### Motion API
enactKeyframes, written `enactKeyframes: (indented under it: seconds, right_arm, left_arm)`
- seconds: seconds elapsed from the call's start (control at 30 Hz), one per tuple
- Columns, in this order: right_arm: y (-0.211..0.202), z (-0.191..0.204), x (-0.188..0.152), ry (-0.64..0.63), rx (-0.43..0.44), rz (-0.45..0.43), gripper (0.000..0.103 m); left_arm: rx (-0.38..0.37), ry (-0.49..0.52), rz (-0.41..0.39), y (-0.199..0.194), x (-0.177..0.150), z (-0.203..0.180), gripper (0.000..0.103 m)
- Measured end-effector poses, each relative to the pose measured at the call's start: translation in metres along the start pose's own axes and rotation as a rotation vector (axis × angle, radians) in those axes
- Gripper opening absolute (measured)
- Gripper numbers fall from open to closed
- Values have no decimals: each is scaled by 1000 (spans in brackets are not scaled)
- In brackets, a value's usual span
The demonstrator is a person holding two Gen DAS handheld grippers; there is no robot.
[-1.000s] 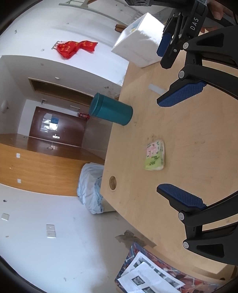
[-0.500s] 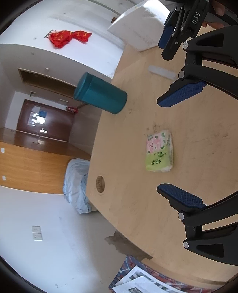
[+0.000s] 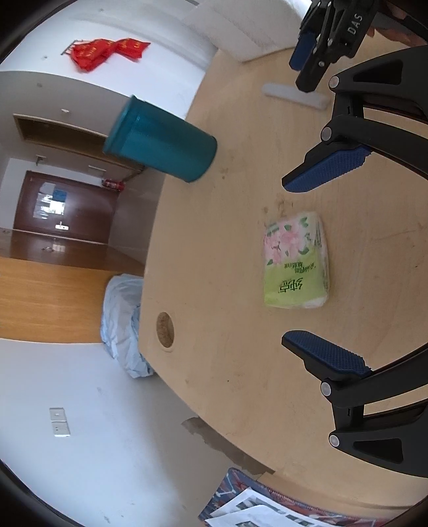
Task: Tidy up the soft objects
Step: 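Grasp the green tissue pack with the left tool while the right tool grasps the white foam tube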
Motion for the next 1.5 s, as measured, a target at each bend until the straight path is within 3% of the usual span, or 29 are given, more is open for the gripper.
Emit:
enactKeyframes:
  seconds: [0.23, 0.5, 0.97, 1.5]
  right_arm:
    - [9, -4, -2, -3, -21, 21, 71]
    - [11, -6, -4, -9, -29, 32, 71]
    - [15, -8, -4, -9, -39, 29, 71]
    - [18, -5, -7, -42, -98, 18, 71]
  left_arm:
    - [55, 8, 30, 17, -5, 1, 86]
    - [26, 52, 48, 25, -8, -13, 86]
    - [39, 58, 96, 43, -12, -16, 86]
    - [63, 68, 72, 41, -14, -20, 82]
Point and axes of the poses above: each gripper's, at about its wrist camera, not at the fingertips, and y roughly the way its jaws point, z to its left, x to its top, the point moved 3 cm from there along y, roughly the way its jaws point, and after that the axes turned 12 degrees about x, right-handed, at the moved point
